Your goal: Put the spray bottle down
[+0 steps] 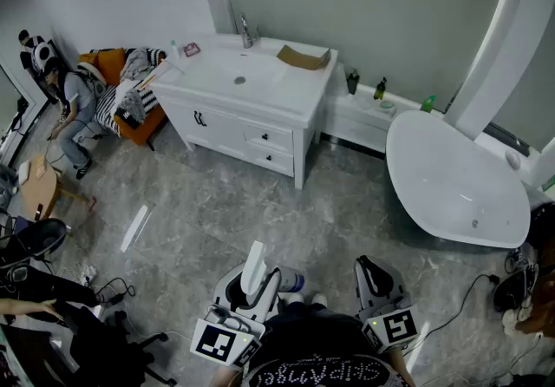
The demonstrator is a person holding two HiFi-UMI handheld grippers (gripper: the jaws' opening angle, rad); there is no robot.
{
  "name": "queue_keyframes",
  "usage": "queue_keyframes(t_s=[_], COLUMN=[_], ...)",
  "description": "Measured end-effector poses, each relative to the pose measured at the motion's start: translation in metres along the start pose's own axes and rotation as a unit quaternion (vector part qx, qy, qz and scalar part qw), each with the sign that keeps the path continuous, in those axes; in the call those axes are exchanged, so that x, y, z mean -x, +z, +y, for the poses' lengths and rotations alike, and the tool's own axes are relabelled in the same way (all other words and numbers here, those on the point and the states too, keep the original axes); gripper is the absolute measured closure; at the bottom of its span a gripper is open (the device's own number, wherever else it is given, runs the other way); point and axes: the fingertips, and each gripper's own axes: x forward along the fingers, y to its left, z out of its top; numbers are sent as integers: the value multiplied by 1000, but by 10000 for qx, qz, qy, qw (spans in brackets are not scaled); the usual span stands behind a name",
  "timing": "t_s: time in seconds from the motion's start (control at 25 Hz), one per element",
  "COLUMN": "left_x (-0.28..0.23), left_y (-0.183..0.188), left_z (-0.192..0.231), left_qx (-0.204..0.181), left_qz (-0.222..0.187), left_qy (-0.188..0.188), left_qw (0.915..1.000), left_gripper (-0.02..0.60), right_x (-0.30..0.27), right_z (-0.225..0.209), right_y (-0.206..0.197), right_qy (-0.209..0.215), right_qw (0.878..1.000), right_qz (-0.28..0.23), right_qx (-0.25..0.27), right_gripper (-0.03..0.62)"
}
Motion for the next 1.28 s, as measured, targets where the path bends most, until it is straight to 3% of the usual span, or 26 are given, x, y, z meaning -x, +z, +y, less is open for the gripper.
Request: queue_keyframes(t_s=[0.48, 0.68, 0.88, 1.08, 1.28], left_x=[-35, -54, -87, -75, -67], left_y=[-2, -5, 2, 6, 5], left_z=[-13, -23, -35, -32, -22], left_qx=[-47, -41, -99, 15, 137], left_qz=[-35, -47, -68, -354, -387], left_qy=[75, 44, 52, 414, 767], left_qw=[10000, 10000, 9999, 9985, 9962], left_gripper=[428, 428, 428, 428, 428], right_x=[-4, 4, 7, -2, -16], right_z=[-36, -58, -92, -85, -76], right_y=[-11, -6, -10, -17, -16], right_qy=[64, 102, 19, 406, 780], right_qw=[10000, 9989, 9981, 9978, 9958], right_qz=[-21, -306, -150, -107, -78], right_qx=[-34, -344, -606, -511, -483], right_gripper=[554, 554, 554, 554, 554])
